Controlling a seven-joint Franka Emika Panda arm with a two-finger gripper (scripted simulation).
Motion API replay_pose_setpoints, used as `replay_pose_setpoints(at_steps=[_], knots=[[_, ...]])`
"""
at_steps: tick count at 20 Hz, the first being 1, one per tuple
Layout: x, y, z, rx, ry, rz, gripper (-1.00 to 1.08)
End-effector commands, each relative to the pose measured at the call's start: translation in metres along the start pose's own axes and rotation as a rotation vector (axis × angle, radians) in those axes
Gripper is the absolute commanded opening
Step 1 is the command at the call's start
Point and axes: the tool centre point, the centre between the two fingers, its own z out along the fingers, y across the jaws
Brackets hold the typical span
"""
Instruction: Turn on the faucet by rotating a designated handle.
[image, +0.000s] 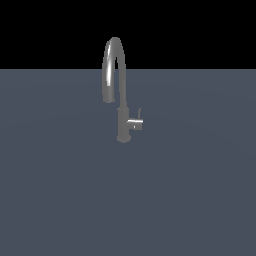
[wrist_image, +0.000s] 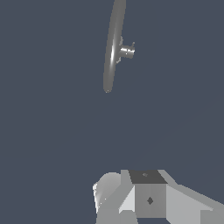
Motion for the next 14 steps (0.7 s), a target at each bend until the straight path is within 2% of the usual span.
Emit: replay_pose_setpoints(at_steps=[1, 8, 14], knots=[[0.0, 0.0, 0.0, 0.0, 0.0, 0.0, -1.0], [0.007, 0.0, 0.001, 0.017, -0.015, 0.017, -1.0], [0.024, -0.001, 0.004, 0.058, -0.051, 0.059, -1.0]])
